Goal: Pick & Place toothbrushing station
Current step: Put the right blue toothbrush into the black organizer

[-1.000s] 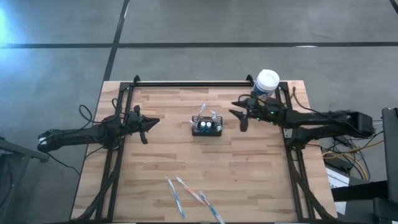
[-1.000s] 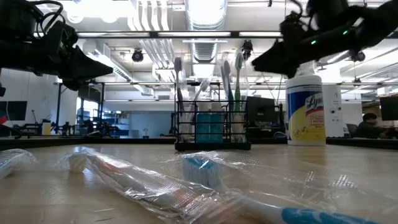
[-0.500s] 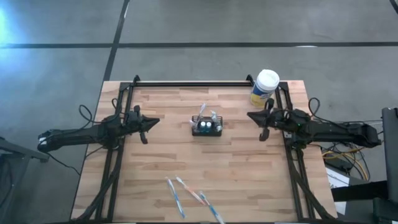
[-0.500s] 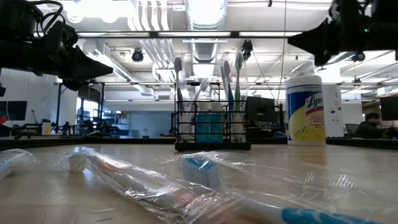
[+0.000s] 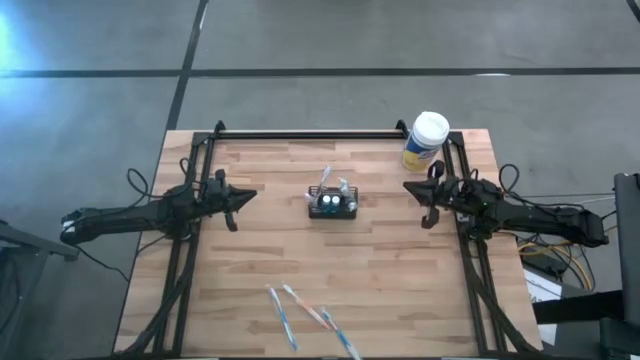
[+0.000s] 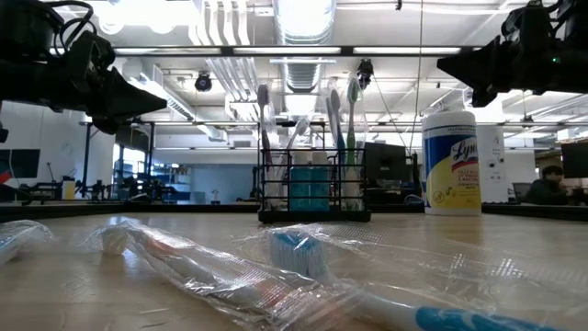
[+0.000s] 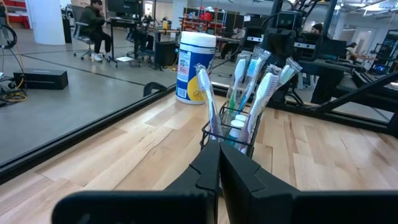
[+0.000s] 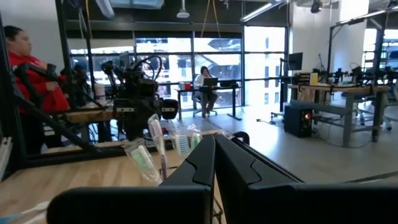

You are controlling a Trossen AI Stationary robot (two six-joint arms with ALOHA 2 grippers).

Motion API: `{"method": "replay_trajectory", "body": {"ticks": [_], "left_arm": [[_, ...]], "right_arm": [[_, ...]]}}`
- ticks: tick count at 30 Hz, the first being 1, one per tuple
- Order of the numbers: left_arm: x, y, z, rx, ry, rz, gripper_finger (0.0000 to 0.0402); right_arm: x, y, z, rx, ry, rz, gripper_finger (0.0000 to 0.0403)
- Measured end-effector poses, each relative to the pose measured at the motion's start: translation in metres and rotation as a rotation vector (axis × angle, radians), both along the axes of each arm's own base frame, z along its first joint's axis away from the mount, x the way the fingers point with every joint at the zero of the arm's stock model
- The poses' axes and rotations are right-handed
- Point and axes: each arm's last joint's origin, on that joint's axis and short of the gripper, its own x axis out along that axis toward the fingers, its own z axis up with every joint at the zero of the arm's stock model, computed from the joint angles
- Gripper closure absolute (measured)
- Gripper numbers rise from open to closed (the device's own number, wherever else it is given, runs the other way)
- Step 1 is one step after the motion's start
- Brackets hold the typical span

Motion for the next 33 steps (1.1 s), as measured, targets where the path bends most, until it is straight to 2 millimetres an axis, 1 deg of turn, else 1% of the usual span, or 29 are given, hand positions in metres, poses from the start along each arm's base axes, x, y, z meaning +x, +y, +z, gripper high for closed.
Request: {"method": "replay_trajectory", "body": {"ticks": [8,20,28,33], "left_arm": [[0.0,0.0,-0.001,-0.002,0.015,0.0,0.0388],[0.0,0.0,-0.002,-0.012,0.016,0.001,0.0388],[0.0,0.0,-0.002,-0.015,0.016,0.0,0.0388],[0.0,-0.002,-0.002,-0.035,0.01,-0.053,0.0388]], "right_arm": [[0.001,0.0,-0.004,-0.018,0.032,-0.015,0.0394],[0.002,-0.001,-0.012,0.018,0.113,-0.012,0.0394],[0.004,-0.001,-0.019,0.073,0.168,-0.007,0.0394],[0.006,-0.001,-0.021,0.149,0.174,0.003,0.0394]]}}
